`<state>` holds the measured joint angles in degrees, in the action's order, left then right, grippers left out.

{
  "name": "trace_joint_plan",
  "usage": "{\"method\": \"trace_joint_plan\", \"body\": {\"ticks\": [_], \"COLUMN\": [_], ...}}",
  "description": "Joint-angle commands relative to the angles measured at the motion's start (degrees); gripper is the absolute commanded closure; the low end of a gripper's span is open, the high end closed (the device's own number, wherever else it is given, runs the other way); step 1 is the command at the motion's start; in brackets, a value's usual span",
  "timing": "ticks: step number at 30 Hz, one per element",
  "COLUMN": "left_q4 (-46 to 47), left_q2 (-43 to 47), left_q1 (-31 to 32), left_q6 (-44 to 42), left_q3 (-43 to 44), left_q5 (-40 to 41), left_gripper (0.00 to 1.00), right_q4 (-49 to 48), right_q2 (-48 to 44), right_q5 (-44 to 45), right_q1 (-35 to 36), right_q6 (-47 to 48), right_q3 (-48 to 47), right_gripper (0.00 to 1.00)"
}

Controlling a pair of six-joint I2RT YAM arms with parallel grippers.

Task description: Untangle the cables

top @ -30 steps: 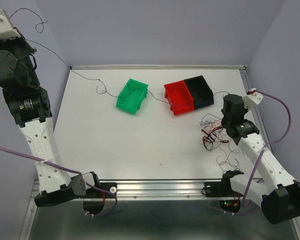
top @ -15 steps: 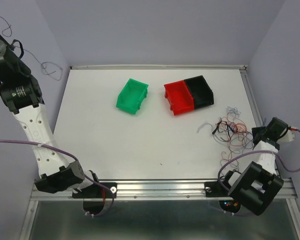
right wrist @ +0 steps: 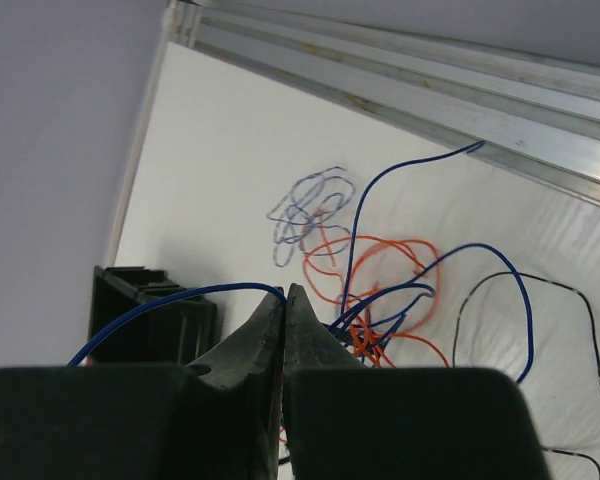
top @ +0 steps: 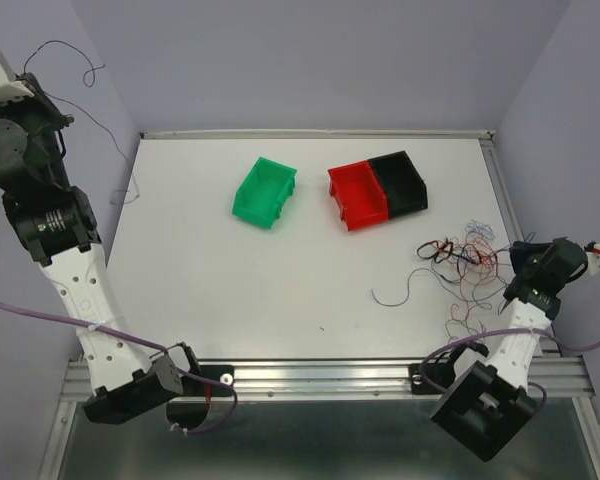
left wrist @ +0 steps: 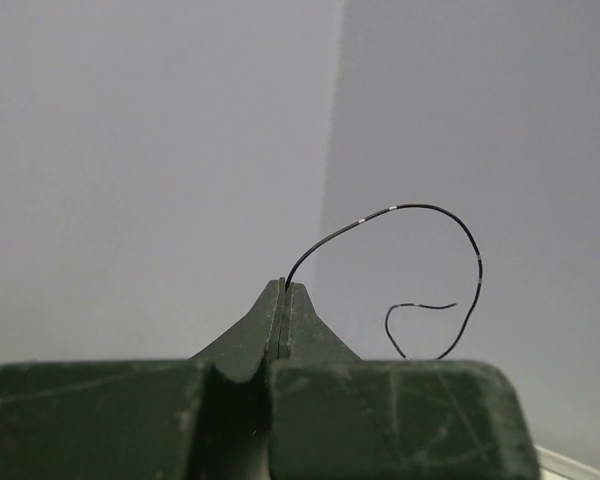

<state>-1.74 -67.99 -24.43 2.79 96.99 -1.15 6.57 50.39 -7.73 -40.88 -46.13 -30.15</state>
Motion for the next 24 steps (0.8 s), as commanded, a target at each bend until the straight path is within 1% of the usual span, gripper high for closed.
{"method": "trace_joint_plan", "body": {"ticks": [1,3,4,7,9,10,12,13,15,17,21,23,24], "left_q4": [7.2,7.4,7.5,9.0,10.4,10.6,10.9,11.1,12.7,14.4,18.8,19.9,21.8], "left_q2": [5.2,6.2,6.2,6.5,6.0,5.8,4.8,4.4,3.0,1.6,-4.2,-6.4,-8.3], "left_q1": [0.8,1.1,1.3,3.1,5.0,8.1,12.4,16.6,20.5,23.1,24.2,24.2,26.1], "left_q6": [2.7,4.8,5.6,9.3,10.5,10.5,9.1,6.9,5.0,4.9,5.0,4.9,5.1], "left_q3": [-1.5,-1.9,-2.4,-4.2,-5.1,-5.8,-6.8,-7.9,-9.4,-11.5,-12.9,-13.5,-13.9], "left_q5": [-16.7,-20.8,-24.5,-30.6,-31.9,-31.1,-29.4,-25.9,-21.8,-20.0,-18.3,-17.3,-17.1], "left_gripper": [1.00,1.00,1.00,1.00,1.00,1.00,1.00,1.00,1.00,1.00,1.00,1.00,1.00], "right_q4": [-5.1,-4.5,-4.2,-3.6,-4.0,-4.5,-5.5,-5.4,-5.8,-6.0,-6.0,-7.8,-8.0], "right_q2": [-6.4,-7.4,-7.8,-7.6,-7.3,-6.9,-6.9,-7.2,-8.0,-9.3,-11.7,-12.1,-12.2], "right_q5": [-8.4,-11.3,-12.0,-14.2,-15.3,-15.7,-16.0,-15.9,-16.0,-16.3,-18.3,-19.2,-19.8], "right_q1": [-0.1,0.1,0.2,0.4,1.0,1.3,2.8,3.3,4.1,4.2,4.3,4.4,4.4], "right_q6": [5.8,6.5,6.8,7.2,7.1,7.0,6.9,7.0,6.8,6.5,5.4,4.9,4.8], "right_q3": [-1.5,-2.3,-2.3,-2.3,-2.0,-1.6,-1.3,-1.0,-0.5,0.4,1.8,2.2,2.5], "right_gripper": [0.99,0.99,0.99,0.99,0.99,0.99,0.99,0.99,0.99,0.99,0.99,0.99,0.99]}}
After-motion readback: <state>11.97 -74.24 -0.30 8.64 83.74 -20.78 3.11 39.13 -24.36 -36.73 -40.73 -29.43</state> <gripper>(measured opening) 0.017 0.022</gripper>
